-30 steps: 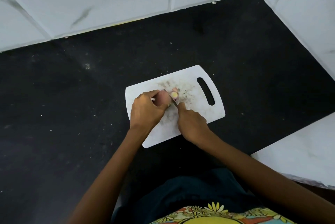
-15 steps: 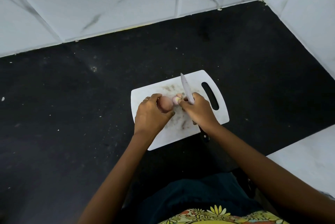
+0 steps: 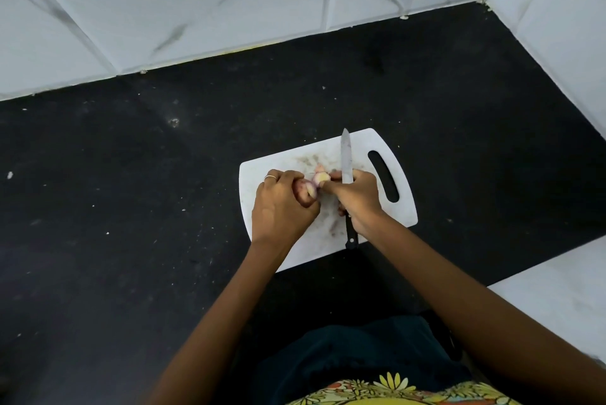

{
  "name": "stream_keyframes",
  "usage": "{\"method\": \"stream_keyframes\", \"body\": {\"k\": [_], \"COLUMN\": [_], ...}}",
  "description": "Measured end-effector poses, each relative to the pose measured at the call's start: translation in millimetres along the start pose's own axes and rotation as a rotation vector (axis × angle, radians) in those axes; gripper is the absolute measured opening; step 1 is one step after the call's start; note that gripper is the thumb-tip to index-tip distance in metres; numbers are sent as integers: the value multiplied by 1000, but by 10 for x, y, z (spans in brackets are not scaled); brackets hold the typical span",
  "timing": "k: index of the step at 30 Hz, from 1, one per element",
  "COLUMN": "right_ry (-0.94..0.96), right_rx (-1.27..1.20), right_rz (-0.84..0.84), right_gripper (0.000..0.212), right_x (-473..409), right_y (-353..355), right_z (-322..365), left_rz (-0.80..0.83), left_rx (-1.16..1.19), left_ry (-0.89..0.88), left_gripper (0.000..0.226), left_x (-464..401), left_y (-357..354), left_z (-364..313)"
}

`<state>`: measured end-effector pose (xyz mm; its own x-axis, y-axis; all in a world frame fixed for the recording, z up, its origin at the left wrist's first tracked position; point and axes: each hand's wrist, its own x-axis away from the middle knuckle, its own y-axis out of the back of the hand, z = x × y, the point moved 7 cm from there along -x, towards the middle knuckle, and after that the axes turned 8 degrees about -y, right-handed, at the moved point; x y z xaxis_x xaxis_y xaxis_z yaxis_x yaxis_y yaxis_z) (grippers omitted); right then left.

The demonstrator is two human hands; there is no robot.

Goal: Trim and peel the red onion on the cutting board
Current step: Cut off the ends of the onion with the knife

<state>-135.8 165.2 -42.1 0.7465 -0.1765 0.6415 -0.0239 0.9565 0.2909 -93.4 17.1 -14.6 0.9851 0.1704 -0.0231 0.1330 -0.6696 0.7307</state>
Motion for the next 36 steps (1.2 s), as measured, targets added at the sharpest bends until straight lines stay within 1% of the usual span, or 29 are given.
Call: {"method": "stream_keyframes", "body": {"k": [4, 7, 10, 13, 16, 17, 18, 20, 22, 25, 28, 32, 33, 36], "right_ry": [78, 204, 217, 203, 299, 348, 389, 412, 383, 306, 244, 261, 261, 245], "right_rx": [-57, 31, 143, 234, 331, 327, 309, 308, 382, 394, 310, 166, 137, 128], "right_rz": [-113, -169, -137, -126, -243, -262, -233, -84, 52, 157, 214, 207, 197, 170], "right_gripper": [17, 12, 19, 16, 27, 28, 25, 18, 22, 29, 36, 22, 22, 31], "right_x": [-15, -12, -51, -83, 13, 57, 92, 118, 139, 151, 172, 220, 231, 258], "right_y": [96, 178, 182, 173, 217, 222, 200, 78, -73, -220, -284, -258, -239, -199], "right_z": [57, 128, 88, 29, 88, 127, 159, 164, 115, 43, 17, 73, 83, 64], "left_rz": [-61, -91, -89, -70, -80, -95, -107, -116, -128, -153, -156, -157, -153, -126], "left_rx": [116, 262, 367, 453, 454, 446, 436, 389, 326, 303, 324, 448, 463, 443], "left_ry": [54, 67, 56, 42, 16, 9, 9, 12, -14, -19, 19, 51, 55, 36], "left_gripper": [45, 45, 46, 46, 47, 48, 49, 50, 48, 48, 47, 41, 41, 41], "left_x": [29, 23, 24, 55, 112, 130, 147, 164, 170, 174, 158, 120, 115, 112], "left_y": [82, 106, 93, 36, -8, -5, 3, 26, 65, 118, 155, 191, 189, 158], "left_z": [45, 89, 91, 86, 139, 158, 176, 203, 213, 247, 266, 223, 209, 193]}}
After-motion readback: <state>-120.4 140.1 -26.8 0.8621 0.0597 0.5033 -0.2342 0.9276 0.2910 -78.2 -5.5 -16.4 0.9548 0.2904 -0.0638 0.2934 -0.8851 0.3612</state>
